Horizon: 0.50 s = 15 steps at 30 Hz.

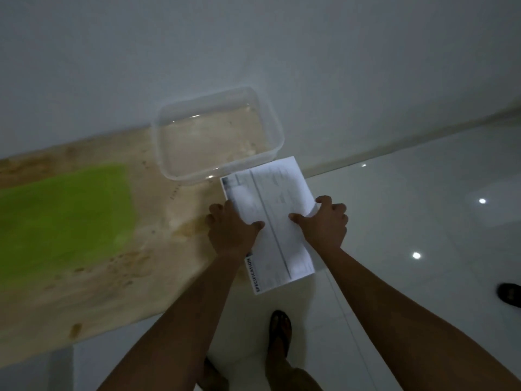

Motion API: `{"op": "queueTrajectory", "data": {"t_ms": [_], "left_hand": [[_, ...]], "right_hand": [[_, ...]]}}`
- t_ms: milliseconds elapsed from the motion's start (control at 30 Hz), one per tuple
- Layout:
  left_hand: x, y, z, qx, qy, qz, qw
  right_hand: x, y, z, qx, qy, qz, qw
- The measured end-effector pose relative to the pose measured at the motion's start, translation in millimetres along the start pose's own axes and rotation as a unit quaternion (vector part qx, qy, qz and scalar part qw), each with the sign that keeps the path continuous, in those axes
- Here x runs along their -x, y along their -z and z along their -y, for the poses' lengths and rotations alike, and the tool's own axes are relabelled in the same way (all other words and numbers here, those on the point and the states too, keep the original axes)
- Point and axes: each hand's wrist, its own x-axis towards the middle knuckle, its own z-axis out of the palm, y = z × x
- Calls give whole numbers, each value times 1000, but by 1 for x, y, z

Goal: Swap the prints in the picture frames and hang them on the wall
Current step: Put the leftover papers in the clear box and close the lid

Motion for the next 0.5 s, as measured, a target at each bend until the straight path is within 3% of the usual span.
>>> {"op": "queueTrajectory", "data": {"t_ms": [100, 200, 500], "left_hand": [[-2, -9, -1, -7, -1, -15, 1000], [-2, -11, 0, -6, 0, -23, 1000], [-1, -6, -3, 57, 15, -10, 998]], "right_hand": [[-11, 2, -13, -122, 0, 44, 992], [-14, 4, -19, -177, 27, 30, 983], [-18, 9, -29, -178, 80, 23, 981]]}}
